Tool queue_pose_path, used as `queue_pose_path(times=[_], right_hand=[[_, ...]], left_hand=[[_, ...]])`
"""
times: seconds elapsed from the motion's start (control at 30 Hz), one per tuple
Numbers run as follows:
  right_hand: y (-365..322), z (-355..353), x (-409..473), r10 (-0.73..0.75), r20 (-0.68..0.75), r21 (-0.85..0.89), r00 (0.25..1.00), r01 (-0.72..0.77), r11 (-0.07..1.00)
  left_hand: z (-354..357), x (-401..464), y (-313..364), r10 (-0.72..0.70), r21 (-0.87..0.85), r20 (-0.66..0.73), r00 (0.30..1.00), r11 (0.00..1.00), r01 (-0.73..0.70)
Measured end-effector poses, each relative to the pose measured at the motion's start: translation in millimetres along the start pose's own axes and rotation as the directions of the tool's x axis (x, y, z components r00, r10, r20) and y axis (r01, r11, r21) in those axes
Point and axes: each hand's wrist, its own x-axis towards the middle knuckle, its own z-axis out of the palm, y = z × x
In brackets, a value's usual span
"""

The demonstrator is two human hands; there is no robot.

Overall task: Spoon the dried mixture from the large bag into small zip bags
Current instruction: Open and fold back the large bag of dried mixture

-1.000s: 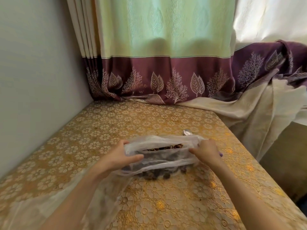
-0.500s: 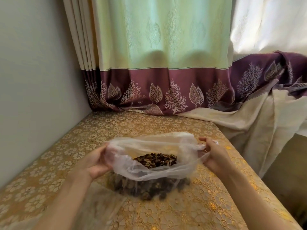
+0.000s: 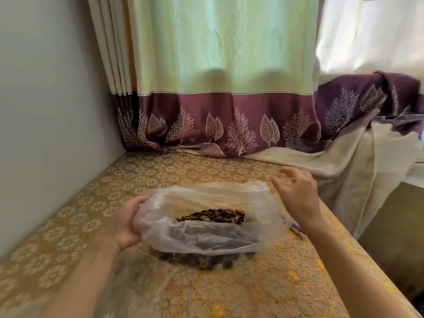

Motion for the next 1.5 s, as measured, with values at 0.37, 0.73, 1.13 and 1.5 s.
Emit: queue_pose_path(times=[0.37,0.73,1.13,1.5], right_hand=[[-10,47,-29,-0.08,0.388,-0.622,0.918,0.325,0.712],[27,46,-12,-0.015,0.436,-0.328,0.9,0.174,0.928],[12,22,32,0.262,0.85,0.462,0.458,-0.886,0.051],[-20,21,-10,-0.437,-0.044,0.013,0.898,0.438,0.899]], left_hand=[[8,-10,13,0.062,0.305,-0.118,0.991,0.952,-0.023],[-15,1,14,-0.055,0.096,-0.037,0.998,0.994,0.058],[-34,8,13,-0.168,-0.028,-0.094,0.981,0.986,0.166],[21,-21,5,0.791,0.952,0.188,0.582,-0.001,-0.306]])
